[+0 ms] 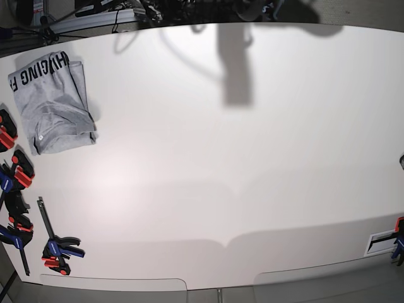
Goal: Fold the T-shirt properly
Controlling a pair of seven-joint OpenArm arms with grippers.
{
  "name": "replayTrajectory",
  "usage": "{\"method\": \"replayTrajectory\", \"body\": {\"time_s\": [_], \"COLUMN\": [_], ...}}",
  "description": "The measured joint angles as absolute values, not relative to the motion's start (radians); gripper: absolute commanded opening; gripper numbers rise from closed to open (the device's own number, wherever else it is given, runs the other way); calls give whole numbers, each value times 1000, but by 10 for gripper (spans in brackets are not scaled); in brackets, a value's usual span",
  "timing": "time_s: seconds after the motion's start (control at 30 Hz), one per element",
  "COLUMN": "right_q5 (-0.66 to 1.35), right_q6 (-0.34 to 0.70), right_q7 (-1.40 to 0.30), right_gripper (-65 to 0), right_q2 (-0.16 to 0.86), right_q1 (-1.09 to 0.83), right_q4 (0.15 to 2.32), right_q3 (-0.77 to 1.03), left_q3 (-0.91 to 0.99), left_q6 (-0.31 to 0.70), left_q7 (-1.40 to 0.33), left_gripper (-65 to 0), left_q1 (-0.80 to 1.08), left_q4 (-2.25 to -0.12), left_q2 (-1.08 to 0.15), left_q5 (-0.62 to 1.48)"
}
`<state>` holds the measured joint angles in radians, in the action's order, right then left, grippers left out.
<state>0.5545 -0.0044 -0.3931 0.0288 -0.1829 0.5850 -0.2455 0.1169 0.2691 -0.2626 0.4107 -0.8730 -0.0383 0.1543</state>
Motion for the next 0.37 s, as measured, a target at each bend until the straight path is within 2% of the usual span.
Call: {"method": "replayTrajectory", "body": {"time_s": [0.07, 0.13, 0.23, 0.37], "right_q5": [550, 512, 494, 495], "right_q6": [-9, -74, -166, -184], "right_q7": [-393, -397, -358, -340], "right_gripper": [-650, -650, -650, -650], "right_q2": [33, 34, 33, 31], "right_q1": [-181, -179, -175, -174], "right_q4": [584, 583, 582, 582], "right_q3": [-245, -245, -244, -244], "left_q3": [117, 117, 117, 118], "left_q6": [270, 245, 96, 79], "left_q7": [-269, -269, -266, -265], "left_gripper": [-650, -650, -650, -650], "left_q1": [406, 404, 404, 404], "left_q4": [-873, -873, -873, -873], "left_q2": [-21, -8, 11, -1], "left_q5": [64, -8, -39, -38]}}
